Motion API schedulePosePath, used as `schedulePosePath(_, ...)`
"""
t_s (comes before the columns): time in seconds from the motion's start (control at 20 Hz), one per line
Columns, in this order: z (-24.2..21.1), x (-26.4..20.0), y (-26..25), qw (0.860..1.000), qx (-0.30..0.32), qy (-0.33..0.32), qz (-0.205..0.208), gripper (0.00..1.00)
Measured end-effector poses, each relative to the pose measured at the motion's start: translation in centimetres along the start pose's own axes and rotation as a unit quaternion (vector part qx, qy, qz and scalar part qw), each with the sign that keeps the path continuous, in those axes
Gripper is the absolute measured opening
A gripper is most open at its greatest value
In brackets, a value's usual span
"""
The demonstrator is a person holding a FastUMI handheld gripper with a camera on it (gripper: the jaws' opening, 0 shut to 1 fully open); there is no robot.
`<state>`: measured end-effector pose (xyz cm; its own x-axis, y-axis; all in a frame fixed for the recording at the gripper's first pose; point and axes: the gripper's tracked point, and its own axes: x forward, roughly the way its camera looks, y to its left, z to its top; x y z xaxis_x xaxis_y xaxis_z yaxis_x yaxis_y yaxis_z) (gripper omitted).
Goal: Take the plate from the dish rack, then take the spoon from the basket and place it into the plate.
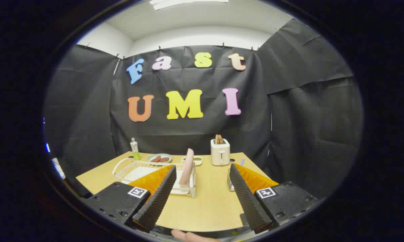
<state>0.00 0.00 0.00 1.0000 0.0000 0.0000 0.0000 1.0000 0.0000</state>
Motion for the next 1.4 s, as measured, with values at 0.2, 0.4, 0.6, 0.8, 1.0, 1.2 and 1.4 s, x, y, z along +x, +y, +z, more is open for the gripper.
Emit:
schedulePosePath(0.2, -0.9, 0.6, 0.6, 1.000, 0.007, 0.017, 0.014, 1.00)
schedulePosePath(0.4, -0.9, 1.1, 0.3, 1.000, 0.000, 0.017, 0.013, 1.00)
schedulePosePath(0.6, -1.0, 1.5, -0.1, 1.000, -0.002, 0.015, 0.006, 1.00)
schedulePosePath(0.8, -1.7, 2.6, 0.5, 0.999, 0.005, 0.041, 0.021, 1.00)
schedulePosePath(1.0, -1.0, 4.5, 1.6, 0.997, -0.005, 0.061, 0.040, 1.00)
schedulePosePath(1.2, -0.8, 8.1, 3.4, 0.993, -0.026, 0.107, 0.045, 1.00)
schedulePosePath(1.4, -0.5, 12.8, 4.2, 0.985, -0.040, 0.166, 0.038, 1.00)
